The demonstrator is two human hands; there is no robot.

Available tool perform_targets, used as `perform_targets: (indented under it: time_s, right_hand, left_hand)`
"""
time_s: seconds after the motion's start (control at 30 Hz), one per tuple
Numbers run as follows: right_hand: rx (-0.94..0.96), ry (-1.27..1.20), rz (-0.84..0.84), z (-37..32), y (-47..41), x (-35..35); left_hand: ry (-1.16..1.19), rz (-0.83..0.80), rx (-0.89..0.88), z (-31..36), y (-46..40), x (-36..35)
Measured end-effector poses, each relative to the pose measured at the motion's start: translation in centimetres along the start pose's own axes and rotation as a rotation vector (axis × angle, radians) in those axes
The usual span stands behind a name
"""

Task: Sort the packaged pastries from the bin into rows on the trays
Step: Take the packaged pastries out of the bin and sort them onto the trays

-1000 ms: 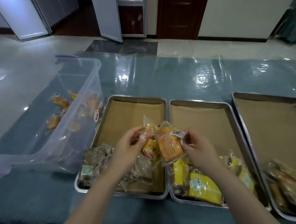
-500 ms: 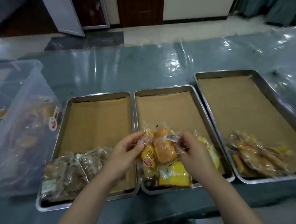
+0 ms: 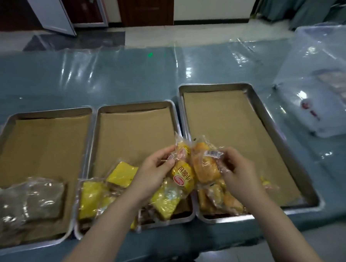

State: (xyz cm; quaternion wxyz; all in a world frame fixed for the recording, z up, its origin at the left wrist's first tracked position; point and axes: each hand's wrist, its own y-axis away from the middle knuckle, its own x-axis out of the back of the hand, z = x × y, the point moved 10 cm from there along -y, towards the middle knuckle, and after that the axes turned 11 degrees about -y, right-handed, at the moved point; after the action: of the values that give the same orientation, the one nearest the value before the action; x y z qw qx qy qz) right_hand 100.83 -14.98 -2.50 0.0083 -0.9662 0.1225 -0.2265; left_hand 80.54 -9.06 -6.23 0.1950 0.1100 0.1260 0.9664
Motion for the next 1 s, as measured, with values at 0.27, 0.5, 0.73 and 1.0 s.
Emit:
perform_targets:
  time_s: [0.27,0.5,0.73,1.0]
  right_hand:
    - [-0.090,0.186,0.087,6.6,-0.9,12.3]
    - [-0.233,0.566,0.025,11.4,-0.3,17.7]
    - [-0.531,0.727,-0.317,19.4,2.9,12.0]
    - [-0.537,0.564,-0.207,20.0,3.6,11.9]
  left_hand:
    - [-0.072,-0.233,0.016,2.2,-4.7,-12.9]
    - [-0.293,-0.434,-0.035,0.3,-6.7,-22.5]
    - [-1.142,-0.296,-0.399,-2.4,-7.3,-24.5]
    - [-1.302,-0.458,-0.478,-3.1,-6.4,-26.4]
